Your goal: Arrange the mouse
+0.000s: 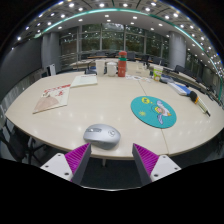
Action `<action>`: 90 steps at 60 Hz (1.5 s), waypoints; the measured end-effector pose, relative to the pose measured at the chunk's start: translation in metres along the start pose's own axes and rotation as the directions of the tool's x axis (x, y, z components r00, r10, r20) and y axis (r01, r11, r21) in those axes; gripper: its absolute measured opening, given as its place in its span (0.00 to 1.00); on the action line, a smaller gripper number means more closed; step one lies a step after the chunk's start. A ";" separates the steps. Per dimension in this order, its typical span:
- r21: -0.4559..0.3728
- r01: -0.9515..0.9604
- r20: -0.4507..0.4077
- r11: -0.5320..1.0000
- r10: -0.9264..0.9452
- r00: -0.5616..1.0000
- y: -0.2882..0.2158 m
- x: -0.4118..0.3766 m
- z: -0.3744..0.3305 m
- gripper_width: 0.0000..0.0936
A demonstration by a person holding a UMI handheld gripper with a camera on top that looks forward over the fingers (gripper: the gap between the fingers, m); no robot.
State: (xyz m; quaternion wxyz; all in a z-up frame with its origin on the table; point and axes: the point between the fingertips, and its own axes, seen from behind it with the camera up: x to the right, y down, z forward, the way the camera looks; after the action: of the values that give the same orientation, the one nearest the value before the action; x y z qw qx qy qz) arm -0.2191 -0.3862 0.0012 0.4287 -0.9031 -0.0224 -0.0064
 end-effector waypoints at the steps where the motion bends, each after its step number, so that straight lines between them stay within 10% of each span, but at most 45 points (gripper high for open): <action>1: -0.003 0.003 -0.001 1.000 -0.003 1.000 -0.001 -0.001 0.003 0.89; 27: -0.008 0.043 -0.011 0.999 -0.043 0.999 -0.043 -0.012 0.072 0.86; 37: 0.010 0.044 0.032 0.999 -0.045 0.998 -0.054 -0.022 0.088 0.59; 62: 0.057 0.039 0.107 0.998 -0.045 0.993 -0.103 -0.030 0.065 0.39; 76: 0.278 -0.077 0.074 0.957 0.058 0.996 -0.237 0.061 0.022 0.39; 90: 0.156 -0.114 -0.030 0.981 0.120 0.992 -0.193 0.175 0.106 0.39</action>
State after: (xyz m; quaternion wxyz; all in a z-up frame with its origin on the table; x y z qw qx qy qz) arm -0.0540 -0.1761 0.0890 0.4974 -0.8667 0.0390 0.0029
